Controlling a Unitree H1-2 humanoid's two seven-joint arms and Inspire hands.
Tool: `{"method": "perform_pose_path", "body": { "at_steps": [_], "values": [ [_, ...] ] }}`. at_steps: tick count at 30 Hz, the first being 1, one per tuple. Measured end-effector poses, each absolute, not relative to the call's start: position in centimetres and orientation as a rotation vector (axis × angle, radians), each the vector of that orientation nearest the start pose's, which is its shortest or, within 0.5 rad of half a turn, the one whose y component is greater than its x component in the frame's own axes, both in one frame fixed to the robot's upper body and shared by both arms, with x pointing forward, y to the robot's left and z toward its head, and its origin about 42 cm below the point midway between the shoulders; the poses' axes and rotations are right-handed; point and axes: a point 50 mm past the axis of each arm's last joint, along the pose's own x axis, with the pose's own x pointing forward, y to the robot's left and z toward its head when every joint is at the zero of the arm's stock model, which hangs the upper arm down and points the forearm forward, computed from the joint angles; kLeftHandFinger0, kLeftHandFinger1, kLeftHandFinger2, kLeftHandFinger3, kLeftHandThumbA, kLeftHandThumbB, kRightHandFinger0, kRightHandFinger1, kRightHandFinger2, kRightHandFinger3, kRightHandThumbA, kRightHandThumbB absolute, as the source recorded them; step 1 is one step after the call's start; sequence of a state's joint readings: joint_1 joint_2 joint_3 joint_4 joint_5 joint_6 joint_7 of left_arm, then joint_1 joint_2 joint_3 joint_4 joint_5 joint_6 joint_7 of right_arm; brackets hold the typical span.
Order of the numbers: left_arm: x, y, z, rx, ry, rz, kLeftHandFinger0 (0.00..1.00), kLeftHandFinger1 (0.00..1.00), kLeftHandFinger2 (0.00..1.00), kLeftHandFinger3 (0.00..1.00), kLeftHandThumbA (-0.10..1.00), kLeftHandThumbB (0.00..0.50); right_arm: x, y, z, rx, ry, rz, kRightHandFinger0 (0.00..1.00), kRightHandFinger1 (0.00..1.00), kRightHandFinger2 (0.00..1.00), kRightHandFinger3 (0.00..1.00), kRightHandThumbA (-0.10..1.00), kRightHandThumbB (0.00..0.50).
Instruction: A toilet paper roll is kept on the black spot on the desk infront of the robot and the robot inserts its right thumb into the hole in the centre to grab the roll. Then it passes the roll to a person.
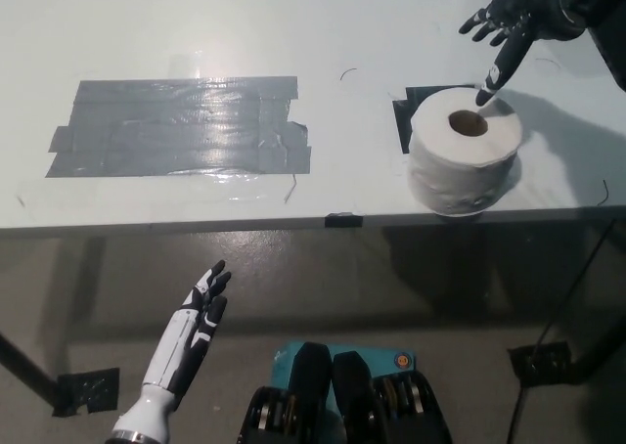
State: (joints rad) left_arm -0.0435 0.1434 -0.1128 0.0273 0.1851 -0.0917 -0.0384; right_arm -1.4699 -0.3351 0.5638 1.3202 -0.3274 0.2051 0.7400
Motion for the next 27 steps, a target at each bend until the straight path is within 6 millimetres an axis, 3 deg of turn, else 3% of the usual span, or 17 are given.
{"method": "perform_pose_path", "body": {
  "at_steps": [11,15,21,25,26,27],
  "values": [
    [29.7,22.0,10.4,0.331,-0.101,-0.178,1.00,1.00,1.00,1.00,1.00,0.025,59.7,-21.2,38.4,-1.054,0.457,0.585,1.00,1.00,1.00,1.00,1.00,0.372],
    [29.7,22.0,10.5,0.332,-0.101,-0.179,1.00,1.00,1.00,1.00,1.00,0.023,59.7,-20.6,38.1,-1.063,0.454,0.592,1.00,1.00,1.00,1.00,1.00,0.412],
    [29.7,22.0,10.5,0.333,-0.098,-0.185,1.00,1.00,1.00,1.00,1.00,0.017,59.7,-20.0,37.8,-1.071,0.449,0.601,1.00,1.00,1.00,1.00,1.00,0.306],
    [29.7,21.9,10.5,0.333,-0.098,-0.188,1.00,1.00,1.00,1.00,1.00,0.023,59.7,-19.9,37.5,-1.091,0.435,0.620,1.00,1.00,1.00,1.00,1.00,0.327],
    [29.8,21.9,10.5,0.333,-0.099,-0.188,1.00,1.00,1.00,1.00,1.00,0.026,59.7,-19.9,37.4,-1.093,0.434,0.621,1.00,1.00,1.00,1.00,1.00,0.347],
    [29.8,21.9,10.5,0.333,-0.099,-0.188,1.00,1.00,1.00,1.00,1.00,0.027,59.7,-20.0,37.2,-1.094,0.432,0.620,1.00,1.00,1.00,1.00,1.00,0.399]
  ]
}}
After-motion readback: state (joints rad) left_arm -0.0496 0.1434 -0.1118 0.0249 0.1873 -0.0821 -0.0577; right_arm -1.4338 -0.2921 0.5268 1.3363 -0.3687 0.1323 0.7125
